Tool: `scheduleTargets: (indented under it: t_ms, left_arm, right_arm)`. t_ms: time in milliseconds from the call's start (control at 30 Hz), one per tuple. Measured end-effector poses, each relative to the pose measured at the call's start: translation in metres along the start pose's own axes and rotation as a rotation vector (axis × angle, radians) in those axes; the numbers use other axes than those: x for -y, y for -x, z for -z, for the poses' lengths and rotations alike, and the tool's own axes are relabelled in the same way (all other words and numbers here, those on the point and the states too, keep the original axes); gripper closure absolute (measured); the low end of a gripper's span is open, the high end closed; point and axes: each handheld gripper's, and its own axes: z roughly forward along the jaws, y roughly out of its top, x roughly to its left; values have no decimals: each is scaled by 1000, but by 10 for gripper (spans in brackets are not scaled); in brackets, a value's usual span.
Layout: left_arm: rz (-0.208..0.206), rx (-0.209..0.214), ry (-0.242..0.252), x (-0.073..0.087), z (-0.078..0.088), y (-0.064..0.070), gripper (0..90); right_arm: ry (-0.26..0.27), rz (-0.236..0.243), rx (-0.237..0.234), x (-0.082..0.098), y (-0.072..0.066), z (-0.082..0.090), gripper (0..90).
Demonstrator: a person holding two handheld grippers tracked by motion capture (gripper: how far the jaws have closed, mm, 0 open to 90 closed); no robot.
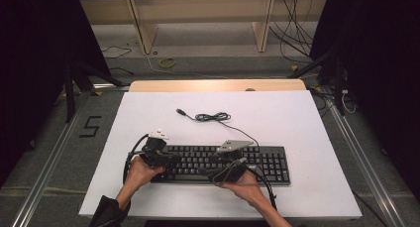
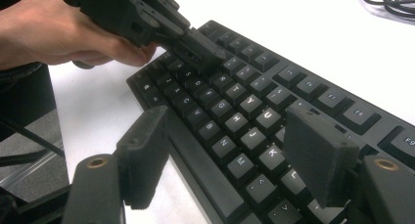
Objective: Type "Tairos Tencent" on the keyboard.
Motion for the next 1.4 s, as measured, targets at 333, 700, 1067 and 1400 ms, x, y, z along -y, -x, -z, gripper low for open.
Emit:
scheduleTargets:
  t_ms: [333, 700, 1067, 1400]
  left_arm:
    - [27, 36, 62, -3, 13, 4, 690]
    - [55, 44, 102, -3, 22, 8, 458]
    - [64, 52, 151, -1, 27, 9, 354]
    - [48, 52, 165, 1, 26, 10, 309]
  right_arm:
    - [2, 8, -2, 0, -1, 0, 369]
    - [0, 22, -14, 1, -2, -1, 425]
    - [-18, 45, -3, 1, -4, -4, 559]
    - [-52, 47, 24, 2, -2, -9, 714]
